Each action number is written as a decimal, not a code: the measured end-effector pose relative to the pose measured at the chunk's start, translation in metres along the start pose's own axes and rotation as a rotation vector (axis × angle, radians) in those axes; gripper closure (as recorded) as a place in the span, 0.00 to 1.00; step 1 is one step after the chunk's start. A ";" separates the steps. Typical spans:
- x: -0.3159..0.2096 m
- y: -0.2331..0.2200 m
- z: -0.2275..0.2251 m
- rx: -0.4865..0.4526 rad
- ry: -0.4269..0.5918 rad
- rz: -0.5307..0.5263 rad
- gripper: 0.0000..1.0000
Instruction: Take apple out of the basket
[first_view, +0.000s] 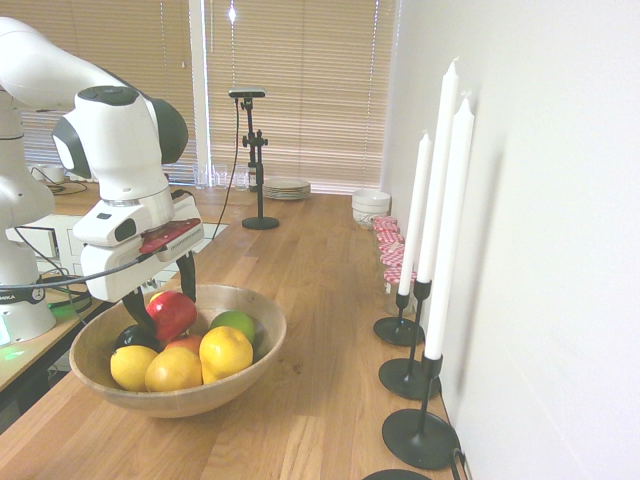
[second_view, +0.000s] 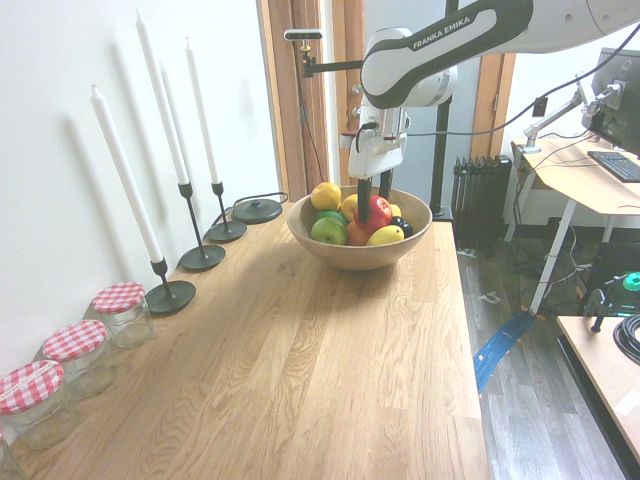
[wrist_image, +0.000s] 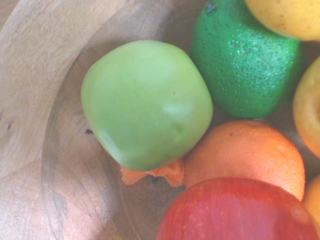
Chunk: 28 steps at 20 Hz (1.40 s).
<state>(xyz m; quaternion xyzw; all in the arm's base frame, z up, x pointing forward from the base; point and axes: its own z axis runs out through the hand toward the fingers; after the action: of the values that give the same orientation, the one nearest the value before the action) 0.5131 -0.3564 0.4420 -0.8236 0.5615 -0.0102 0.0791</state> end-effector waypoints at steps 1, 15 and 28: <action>0.000 0.000 0.000 0.000 0.000 0.000 1.00; -0.019 -0.024 -0.058 0.046 0.030 -0.058 1.00; -0.211 -0.150 -0.115 0.051 0.049 -0.304 1.00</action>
<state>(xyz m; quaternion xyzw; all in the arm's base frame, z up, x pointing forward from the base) 0.5617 -0.1208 0.5925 -0.8963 0.4317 -0.0565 0.0840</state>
